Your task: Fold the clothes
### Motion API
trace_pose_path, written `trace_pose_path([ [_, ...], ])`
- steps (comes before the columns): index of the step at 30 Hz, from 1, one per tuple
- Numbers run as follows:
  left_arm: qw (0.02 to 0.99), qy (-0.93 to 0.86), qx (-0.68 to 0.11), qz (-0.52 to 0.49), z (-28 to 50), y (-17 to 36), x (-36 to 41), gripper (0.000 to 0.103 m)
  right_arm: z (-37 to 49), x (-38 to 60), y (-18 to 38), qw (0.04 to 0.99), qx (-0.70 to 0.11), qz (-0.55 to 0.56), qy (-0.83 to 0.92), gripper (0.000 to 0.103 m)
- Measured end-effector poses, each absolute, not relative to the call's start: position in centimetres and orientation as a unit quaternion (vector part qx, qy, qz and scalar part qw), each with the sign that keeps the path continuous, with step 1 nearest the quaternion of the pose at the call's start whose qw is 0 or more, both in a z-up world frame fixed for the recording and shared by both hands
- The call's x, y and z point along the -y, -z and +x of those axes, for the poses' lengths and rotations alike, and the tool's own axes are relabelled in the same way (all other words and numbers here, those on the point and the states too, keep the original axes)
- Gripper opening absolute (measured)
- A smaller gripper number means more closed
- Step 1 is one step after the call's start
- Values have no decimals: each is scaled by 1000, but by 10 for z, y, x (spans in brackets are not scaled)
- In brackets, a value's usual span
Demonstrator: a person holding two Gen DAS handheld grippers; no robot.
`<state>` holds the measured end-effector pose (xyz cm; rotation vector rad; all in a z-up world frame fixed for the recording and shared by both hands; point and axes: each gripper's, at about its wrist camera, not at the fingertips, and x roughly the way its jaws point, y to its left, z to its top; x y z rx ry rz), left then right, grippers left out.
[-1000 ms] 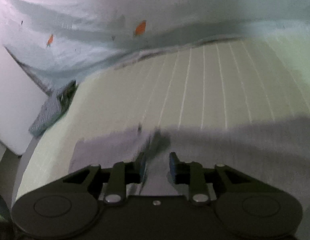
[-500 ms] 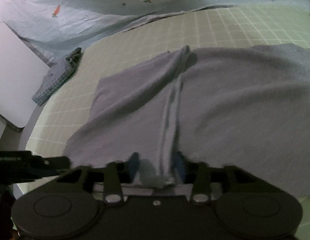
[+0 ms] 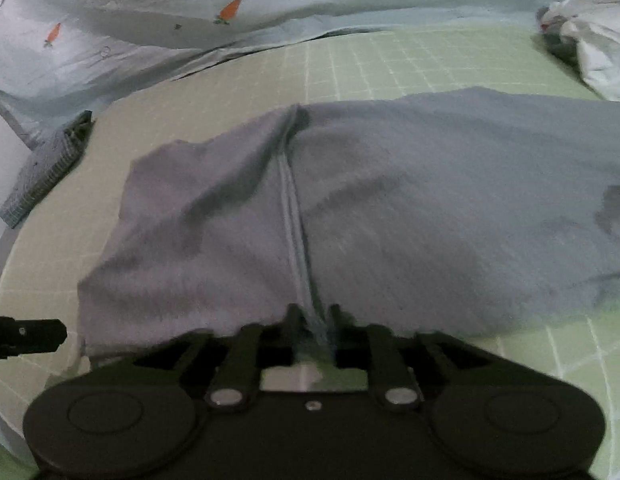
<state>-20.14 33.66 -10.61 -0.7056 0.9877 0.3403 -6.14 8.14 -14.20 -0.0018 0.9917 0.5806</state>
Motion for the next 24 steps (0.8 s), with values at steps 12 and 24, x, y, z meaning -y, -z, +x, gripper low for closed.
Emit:
trace_pose_path([
  [12,827,-145,-485,-244,-146,98,-279,81,-49,36,154,857,-486,85,-147,88],
  [24,808,-215,-520,-176,-51,122,-217,85,56,204,180,888,-419,186,-40,101],
])
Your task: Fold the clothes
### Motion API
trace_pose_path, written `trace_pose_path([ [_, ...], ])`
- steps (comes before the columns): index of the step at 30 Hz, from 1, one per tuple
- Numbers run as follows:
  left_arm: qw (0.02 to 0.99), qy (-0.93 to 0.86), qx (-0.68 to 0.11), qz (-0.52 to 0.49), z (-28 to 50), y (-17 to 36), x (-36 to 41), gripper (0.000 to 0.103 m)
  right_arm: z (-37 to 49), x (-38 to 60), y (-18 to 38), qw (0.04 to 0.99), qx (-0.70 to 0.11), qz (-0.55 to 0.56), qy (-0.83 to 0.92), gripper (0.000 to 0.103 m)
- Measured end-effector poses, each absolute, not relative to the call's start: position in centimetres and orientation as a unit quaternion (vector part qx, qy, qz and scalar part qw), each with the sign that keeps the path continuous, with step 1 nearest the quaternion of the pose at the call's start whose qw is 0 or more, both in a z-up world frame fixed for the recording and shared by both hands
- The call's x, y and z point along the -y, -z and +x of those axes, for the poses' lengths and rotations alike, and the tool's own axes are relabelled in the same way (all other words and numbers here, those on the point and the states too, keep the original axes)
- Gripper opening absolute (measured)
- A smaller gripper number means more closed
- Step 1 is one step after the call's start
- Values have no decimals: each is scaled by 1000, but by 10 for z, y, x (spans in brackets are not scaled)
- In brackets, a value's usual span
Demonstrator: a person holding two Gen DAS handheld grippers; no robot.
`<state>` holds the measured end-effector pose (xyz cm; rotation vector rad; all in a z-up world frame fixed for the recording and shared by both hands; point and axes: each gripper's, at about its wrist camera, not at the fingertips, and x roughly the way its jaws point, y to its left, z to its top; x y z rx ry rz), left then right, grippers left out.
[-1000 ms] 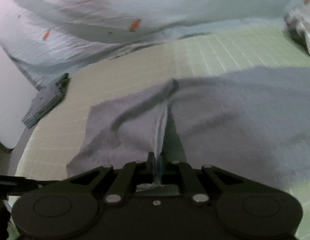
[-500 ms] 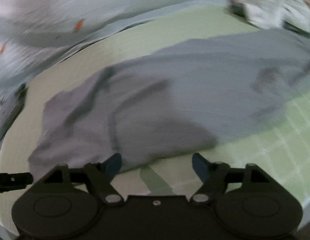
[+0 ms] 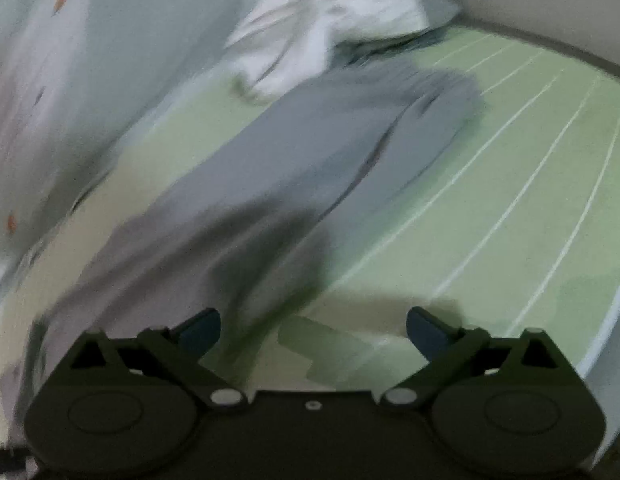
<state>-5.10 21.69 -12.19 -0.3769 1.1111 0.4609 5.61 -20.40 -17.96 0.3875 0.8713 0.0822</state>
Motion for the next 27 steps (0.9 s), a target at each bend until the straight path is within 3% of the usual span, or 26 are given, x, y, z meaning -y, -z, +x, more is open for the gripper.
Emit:
trace_pose_path([
  [5,792,-253,-532,-157,-25,133,-208,89,112,258,186,902,-375,213,-6,102],
  [11,778,-286,-535,-163,-15,144,-205,103,183,278,191,918,-346,193,10,103],
  [16,775,-296,-531,-176,-14,146,-208,103,219,261,194,922,-365,130,19,102],
  [18,775,-296,-530,-176,-14,147,-207,103,220,261,190,922,-363,134,26,78],
  [19,775,-295,-530,-176,-14,147,-207,103,218,263,188,921,-361,144,28,54],
  [21,775,-294,-531,-178,-14,147,-210,103,217,268,186,912,-366,181,18,35],
  [27,779,-294,-518,-199,-19,143,-213,103,197,247,157,912,-343,226,-25,25],
])
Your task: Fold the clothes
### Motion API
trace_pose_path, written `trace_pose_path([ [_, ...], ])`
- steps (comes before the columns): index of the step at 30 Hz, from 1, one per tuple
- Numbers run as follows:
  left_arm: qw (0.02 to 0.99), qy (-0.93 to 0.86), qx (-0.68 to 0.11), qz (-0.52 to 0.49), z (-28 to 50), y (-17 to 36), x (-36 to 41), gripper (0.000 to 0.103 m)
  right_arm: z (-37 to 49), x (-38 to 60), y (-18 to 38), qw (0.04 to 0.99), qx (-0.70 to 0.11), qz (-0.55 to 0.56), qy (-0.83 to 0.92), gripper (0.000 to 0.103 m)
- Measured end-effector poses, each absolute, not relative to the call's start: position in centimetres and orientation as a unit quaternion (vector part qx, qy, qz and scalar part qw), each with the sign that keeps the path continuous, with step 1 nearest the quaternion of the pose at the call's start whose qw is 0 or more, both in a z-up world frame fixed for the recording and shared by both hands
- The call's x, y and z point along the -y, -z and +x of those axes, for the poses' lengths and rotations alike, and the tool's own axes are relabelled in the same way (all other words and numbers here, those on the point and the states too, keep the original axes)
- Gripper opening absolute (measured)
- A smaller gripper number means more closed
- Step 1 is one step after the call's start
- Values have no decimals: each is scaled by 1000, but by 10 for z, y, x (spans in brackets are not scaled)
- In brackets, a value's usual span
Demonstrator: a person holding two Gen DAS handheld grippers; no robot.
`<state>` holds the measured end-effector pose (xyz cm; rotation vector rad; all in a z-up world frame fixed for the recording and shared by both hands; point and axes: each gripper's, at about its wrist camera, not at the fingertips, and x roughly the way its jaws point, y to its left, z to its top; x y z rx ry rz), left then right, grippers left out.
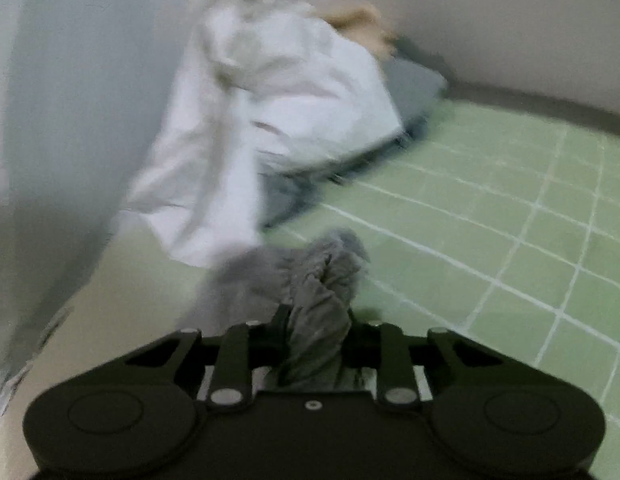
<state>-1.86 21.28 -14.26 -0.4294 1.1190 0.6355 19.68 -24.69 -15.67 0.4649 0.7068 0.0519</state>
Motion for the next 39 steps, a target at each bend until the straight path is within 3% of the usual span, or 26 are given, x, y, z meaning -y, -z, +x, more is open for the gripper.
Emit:
trace_pose_path([
  [10,824,-239,-474,-196,-50,108,-239,103,105,89,74,936,-259,109,-212,23],
  [19,814,-234,-503,-169,-83,122,-273,103,29,-58,157,882,-363,-7,-302,24],
  [26,816,-215,-510,-169,-105,126,-281,103,-1,-95,124,889,-315,-75,-323,24],
  [28,815,-219,-509,-170,-109,126,-285,103,-5,-108,138,873,-343,-104,-332,33],
  [30,814,-226,-506,-175,-115,124,-286,103,-6,-111,152,859,-377,-92,-333,33],
  [32,812,-234,-503,-180,-121,123,-286,103,-12,-106,146,864,-370,-76,-334,42],
  [34,809,-240,-504,-186,-128,124,-284,103,-16,-97,133,870,-351,-66,-339,59],
  [39,798,-257,-510,-195,-139,130,-281,103,3,-73,122,896,-337,-8,-288,62],
])
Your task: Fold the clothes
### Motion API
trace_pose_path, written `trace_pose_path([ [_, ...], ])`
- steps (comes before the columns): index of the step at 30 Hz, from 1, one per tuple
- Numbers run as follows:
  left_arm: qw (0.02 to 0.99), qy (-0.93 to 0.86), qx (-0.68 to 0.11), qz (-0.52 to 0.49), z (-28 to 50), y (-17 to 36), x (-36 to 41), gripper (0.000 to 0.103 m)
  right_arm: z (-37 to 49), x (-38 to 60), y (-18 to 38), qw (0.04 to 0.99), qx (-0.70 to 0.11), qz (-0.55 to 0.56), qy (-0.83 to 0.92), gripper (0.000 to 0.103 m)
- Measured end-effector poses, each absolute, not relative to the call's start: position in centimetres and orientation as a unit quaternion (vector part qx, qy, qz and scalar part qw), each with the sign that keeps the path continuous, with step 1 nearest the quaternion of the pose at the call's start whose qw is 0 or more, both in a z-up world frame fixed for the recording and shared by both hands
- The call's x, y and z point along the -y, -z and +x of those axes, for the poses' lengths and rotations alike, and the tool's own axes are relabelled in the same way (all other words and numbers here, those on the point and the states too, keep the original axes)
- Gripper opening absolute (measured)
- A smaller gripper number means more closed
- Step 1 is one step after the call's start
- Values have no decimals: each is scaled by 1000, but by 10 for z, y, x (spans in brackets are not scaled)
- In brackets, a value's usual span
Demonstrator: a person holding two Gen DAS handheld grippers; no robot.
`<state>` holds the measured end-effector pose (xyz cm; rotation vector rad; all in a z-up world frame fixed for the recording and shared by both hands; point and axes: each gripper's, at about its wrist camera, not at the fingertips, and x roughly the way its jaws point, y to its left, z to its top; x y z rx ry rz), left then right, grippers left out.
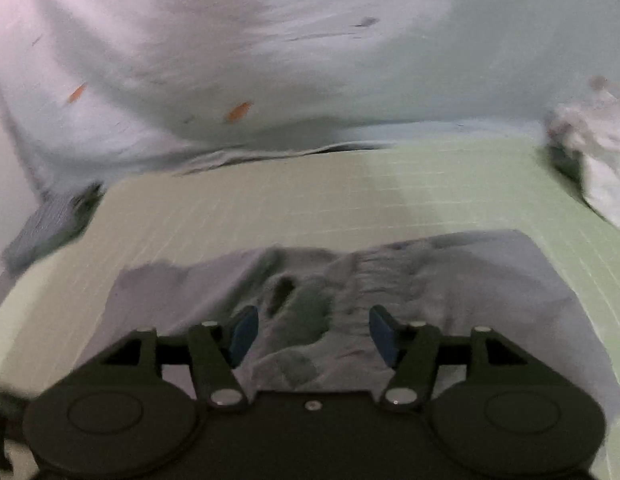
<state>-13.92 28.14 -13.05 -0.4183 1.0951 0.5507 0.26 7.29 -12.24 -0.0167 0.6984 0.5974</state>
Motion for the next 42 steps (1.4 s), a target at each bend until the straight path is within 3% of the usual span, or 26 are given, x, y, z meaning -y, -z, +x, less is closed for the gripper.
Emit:
trace_pose_path([
  [5,795,-265,-512,-189,-140,130,-281,103,31,-80,148,891,-374,-13,-258,60],
  [9,787,-264,-525,-188,-140,136,-282,103,36,-95,163,878,-396,-35,-265,69],
  [11,784,-261,-529,-192,-140,140,-282,103,36,-100,168,878,-396,-48,-264,64],
  [14,783,-259,-531,-197,-141,143,-282,103,32,-97,164,881,-380,-59,-277,27],
  [15,783,-258,-531,-196,-140,143,-282,103,29,-95,159,880,-375,-57,-285,0],
  [24,787,-253,-529,-188,-139,144,-280,103,-10,-105,101,868,-300,-25,-394,0],
  [30,788,-254,-528,-188,-139,145,-280,103,-16,-124,134,853,-355,-64,-377,2],
  [32,789,-254,-527,-187,-139,145,-279,103,-17,-116,134,869,-343,-74,-349,12],
  [34,790,-256,-525,-187,-139,145,-279,103,-13,-111,133,887,-327,-86,-315,48],
  [42,789,-257,-526,-186,-138,144,-279,103,24,-106,165,886,-379,-88,-255,52],
])
